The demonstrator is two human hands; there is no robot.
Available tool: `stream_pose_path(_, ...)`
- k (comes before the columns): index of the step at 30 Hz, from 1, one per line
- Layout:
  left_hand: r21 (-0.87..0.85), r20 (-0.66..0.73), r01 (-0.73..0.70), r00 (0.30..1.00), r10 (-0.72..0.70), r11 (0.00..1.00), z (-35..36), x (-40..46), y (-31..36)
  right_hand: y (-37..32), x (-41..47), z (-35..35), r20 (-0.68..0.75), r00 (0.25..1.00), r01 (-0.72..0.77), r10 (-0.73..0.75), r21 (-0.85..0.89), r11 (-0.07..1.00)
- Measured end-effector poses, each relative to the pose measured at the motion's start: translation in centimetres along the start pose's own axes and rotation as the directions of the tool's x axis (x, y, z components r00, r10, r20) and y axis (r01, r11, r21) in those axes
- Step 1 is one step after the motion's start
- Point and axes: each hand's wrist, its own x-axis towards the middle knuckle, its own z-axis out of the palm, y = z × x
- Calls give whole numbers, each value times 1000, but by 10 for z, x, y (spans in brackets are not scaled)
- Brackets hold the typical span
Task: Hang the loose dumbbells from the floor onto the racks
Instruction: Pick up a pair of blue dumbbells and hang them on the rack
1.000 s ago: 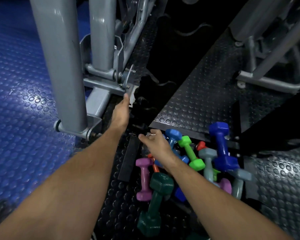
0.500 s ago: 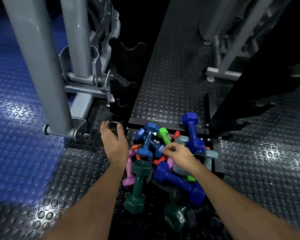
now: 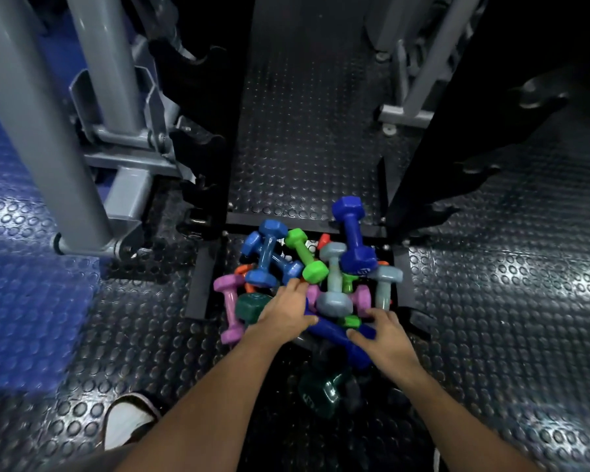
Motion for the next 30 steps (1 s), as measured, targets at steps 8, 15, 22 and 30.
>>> stream_pose_path(8,120,108,224,966,-237,967,22,16,4,32,2,18,175,974,-184,147,223,957)
stream_pose_path(15,248,37,297,948,-316,922,34,30,6,44,9,21,196,974,-172,115,302,938)
stream_pose_path(22,237,-2,294,953,-302,926,23,32,7,45,10,18,189,979,-139,75,356,924)
stream_pose_path(30,-32,27,250,968,-249,968,-11,21,0,33,-2,7,161,978,-203,131,618,759)
